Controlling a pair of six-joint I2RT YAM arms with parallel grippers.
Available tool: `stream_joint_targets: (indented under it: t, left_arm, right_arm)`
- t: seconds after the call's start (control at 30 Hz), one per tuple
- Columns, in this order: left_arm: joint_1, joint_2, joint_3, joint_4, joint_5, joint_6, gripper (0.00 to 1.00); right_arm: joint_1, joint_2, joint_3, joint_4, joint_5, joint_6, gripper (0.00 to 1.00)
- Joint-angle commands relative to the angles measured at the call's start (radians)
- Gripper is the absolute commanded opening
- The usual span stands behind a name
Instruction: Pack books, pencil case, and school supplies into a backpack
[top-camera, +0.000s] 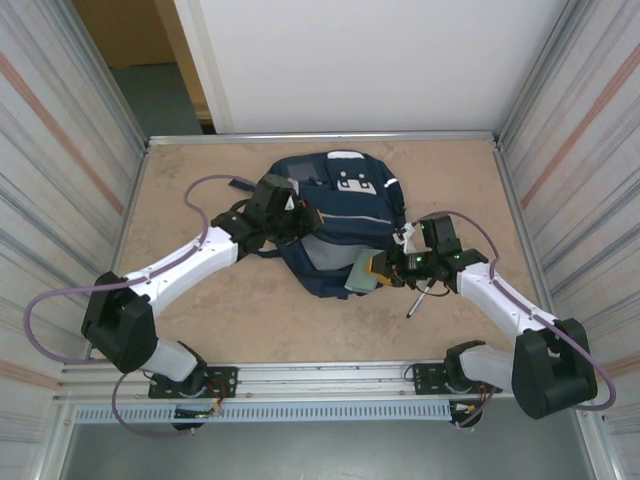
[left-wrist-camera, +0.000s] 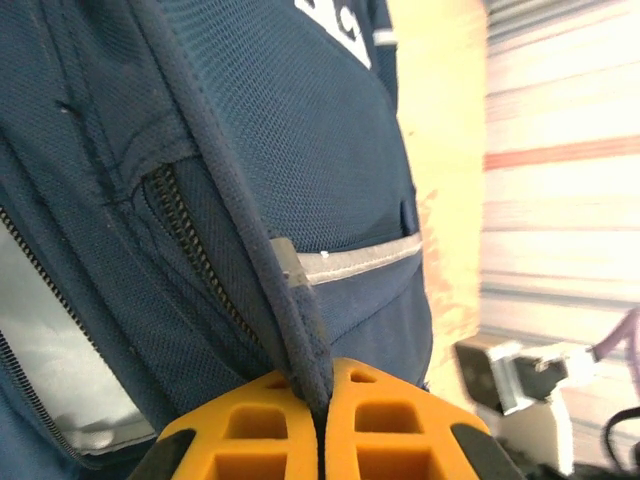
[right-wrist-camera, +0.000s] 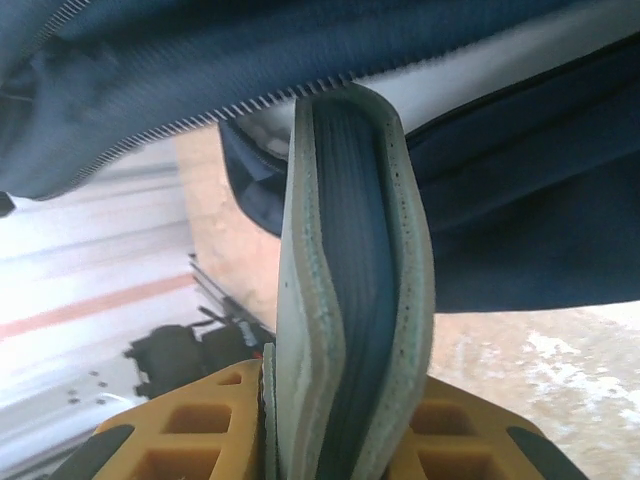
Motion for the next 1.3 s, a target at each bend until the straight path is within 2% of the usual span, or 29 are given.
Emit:
stream_joint_targets:
  t: [0.0,0.1,0.2,0.3,0.37,0.47,0.63,0.77,0.8,0.83,0.87,0.93,1.0,1.03,1.07,1.1,1.13,1.2,1.27]
  left_arm:
    - [-0.004,-0.026,0.076,0.210,-0.006,-0.042,0.00]
    - [-0.004,-0.074,0.056,0.212,-0.076,-0.043,0.00]
    - [-0.006,-0.134,-0.004,0.245,-0.117,-0.077,0.00]
    - [-0.008,-0.169,-0.054,0.264,-0.083,-0.096,0.00]
    - [-0.016,-0.185,-0.083,0.258,-0.064,-0.100,0.00]
    - [-0.021,-0.195,-0.128,0.255,-0.023,-0.116,0.00]
    - [-0.043,-0.172,-0.176,0.289,0.043,-0.154,0.00]
    - [-0.036,-0.188,-0.184,0.232,0.026,-0.096,0.00]
    - [-0.025,-0.195,-0.179,0.205,0.015,-0.048,0.08]
    - [-0.011,-0.198,-0.161,0.157,0.008,0.019,0.27]
    - [0.004,-0.196,-0.135,0.098,-0.001,0.087,0.42]
    - [0.022,-0.179,-0.047,-0.042,-0.048,0.304,0.55]
    - [-0.007,-0.153,0.025,-0.107,-0.117,0.640,0.58]
    - [-0.045,-0.144,0.052,-0.138,-0.211,0.826,0.63]
    - [-0.080,-0.142,0.062,-0.141,-0.300,0.940,0.73]
    - [-0.109,-0.142,0.051,-0.108,-0.367,1.066,0.88]
    - [-0.123,-0.143,0.025,-0.049,-0.394,1.152,0.98]
    - [-0.121,-0.130,-0.023,0.064,-0.352,1.262,0.99]
    - [-0.122,-0.086,-0.023,0.108,-0.315,1.327,0.99]
  right_arm:
    - [-0.017,-0.046,-0.017,0.064,-0.025,0.138,0.10]
    - [-0.010,-0.077,-0.066,0.127,-0.019,0.246,0.06]
    - [0.034,-0.058,-0.110,0.294,-0.033,0.335,0.05]
    - [0.048,0.040,-0.054,0.351,-0.030,0.330,0.03]
    - [0.035,0.080,-0.026,0.387,0.044,0.350,0.00]
    - [0.000,0.154,0.010,0.481,0.120,0.417,0.00]
    - [-0.045,0.346,0.176,0.591,0.060,0.447,0.00]
    - [-0.052,0.406,0.303,0.551,0.078,0.404,0.01]
    - [-0.049,0.421,0.338,0.528,0.085,0.383,0.01]
    - [-0.045,0.437,0.361,0.518,0.092,0.379,0.01]
    - [-0.040,0.449,0.377,0.517,0.096,0.379,0.01]
    - [-0.031,0.477,0.391,0.530,0.106,0.380,0.01]
    - [-0.025,0.500,0.394,0.548,0.109,0.380,0.01]
    - [-0.023,0.511,0.395,0.558,0.107,0.378,0.01]
    - [-0.020,0.521,0.397,0.567,0.104,0.380,0.01]
    - [-0.020,0.533,0.398,0.579,0.096,0.387,0.01]
    - [-0.018,0.543,0.401,0.588,0.087,0.394,0.01]
    - [-0.017,0.559,0.409,0.607,0.070,0.410,0.01]
    - [-0.015,0.563,0.419,0.610,0.060,0.411,0.01]
